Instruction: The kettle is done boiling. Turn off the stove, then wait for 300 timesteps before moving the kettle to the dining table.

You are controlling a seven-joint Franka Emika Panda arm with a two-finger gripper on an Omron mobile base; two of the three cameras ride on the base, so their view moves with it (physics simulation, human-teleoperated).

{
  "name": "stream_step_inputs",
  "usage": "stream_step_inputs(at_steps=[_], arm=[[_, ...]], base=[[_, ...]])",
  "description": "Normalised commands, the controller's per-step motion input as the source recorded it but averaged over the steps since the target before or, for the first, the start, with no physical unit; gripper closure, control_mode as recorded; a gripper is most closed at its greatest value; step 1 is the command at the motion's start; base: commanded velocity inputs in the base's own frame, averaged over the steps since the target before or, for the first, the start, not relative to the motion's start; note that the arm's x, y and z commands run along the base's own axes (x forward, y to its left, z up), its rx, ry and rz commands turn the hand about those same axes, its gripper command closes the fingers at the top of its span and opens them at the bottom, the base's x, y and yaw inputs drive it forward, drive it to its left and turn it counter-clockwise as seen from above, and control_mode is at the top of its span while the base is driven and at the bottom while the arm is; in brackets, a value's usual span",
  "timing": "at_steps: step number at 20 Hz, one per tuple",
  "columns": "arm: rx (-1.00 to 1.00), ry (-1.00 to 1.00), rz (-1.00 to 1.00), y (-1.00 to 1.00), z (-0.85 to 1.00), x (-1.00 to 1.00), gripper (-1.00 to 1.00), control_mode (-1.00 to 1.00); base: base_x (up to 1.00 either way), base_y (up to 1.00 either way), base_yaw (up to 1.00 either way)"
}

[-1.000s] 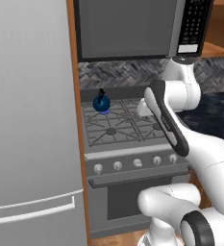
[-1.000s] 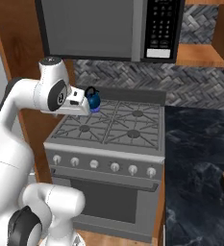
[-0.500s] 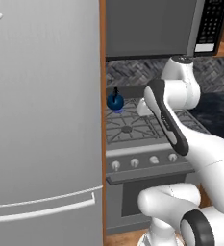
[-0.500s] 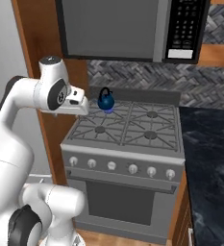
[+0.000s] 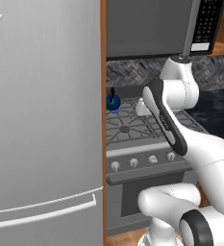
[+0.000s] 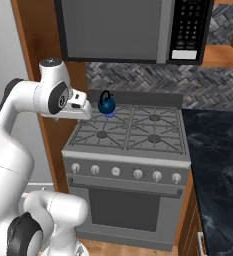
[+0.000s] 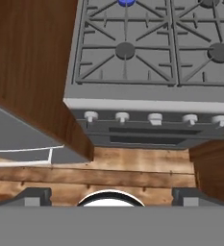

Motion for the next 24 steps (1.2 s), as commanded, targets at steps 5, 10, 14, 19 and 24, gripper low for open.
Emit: stream_step_inputs(at_steps=[5, 10, 14, 19, 24], arm=[[0.0, 0.0, 0.0, 0.0, 0.0, 0.0, -1.0, 1.0], [0.0, 0.0, 0.0, 0.0, 0.0, 0.0, -1.0, 1.0], [0.0, 0.0, 0.0, 0.0, 0.0, 0.0, -1.0, 1.0], [0.0, 0.0, 0.0, 0.0, 0.0, 0.0, -1.0, 1.0], [0.0, 0.0, 0.0, 0.0, 0.0, 0.0, -1.0, 1.0]], base=[[-0.25, -0.3, -0.1], [-0.03, -0.31, 0.01], [0.03, -0.5, 0.07], [0.04, -0.61, 0.08], [0.13, -0.62, 0.07]])
